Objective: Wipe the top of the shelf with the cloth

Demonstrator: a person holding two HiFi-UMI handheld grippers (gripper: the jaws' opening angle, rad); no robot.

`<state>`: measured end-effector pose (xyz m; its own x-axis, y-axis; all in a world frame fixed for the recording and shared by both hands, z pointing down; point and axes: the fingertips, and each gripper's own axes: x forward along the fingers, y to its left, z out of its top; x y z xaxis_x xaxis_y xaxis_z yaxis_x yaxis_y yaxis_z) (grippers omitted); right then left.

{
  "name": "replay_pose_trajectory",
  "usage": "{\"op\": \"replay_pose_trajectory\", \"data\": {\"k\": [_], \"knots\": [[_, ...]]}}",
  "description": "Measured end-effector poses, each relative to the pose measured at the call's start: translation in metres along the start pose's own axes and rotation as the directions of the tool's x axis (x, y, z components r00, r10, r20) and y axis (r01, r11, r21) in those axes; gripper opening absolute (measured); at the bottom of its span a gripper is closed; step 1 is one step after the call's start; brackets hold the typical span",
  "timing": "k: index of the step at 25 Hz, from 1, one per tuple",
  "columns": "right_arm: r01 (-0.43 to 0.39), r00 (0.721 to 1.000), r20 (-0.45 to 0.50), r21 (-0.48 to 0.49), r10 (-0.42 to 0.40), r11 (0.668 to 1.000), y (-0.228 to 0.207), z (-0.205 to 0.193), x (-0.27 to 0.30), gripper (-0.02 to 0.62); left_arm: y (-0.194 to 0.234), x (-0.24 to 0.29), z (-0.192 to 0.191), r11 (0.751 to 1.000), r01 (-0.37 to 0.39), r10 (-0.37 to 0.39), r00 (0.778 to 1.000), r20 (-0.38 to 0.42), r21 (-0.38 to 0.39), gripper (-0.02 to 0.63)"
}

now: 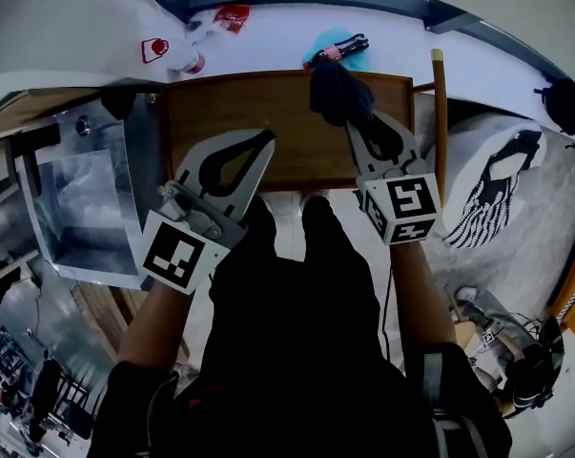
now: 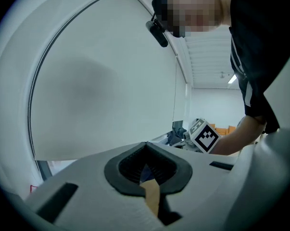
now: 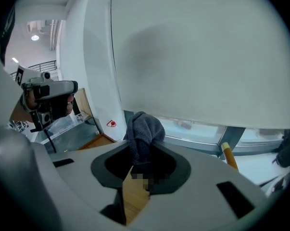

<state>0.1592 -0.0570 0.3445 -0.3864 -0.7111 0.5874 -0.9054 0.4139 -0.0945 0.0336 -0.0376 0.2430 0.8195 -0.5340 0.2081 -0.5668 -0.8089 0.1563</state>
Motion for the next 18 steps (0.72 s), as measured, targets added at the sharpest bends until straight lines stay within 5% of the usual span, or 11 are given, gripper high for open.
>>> {"op": "replay_pose_trajectory", "data": {"k": [18], "knots": [[-0.060, 0.980, 0.186, -0.094, 0.077, 0.994, 0.049, 0.115, -0.030, 0.086, 0.027, -0.052, 0.055, 0.992, -0.119, 0.117, 0.991, 0.059, 0.036, 0.018]]}}
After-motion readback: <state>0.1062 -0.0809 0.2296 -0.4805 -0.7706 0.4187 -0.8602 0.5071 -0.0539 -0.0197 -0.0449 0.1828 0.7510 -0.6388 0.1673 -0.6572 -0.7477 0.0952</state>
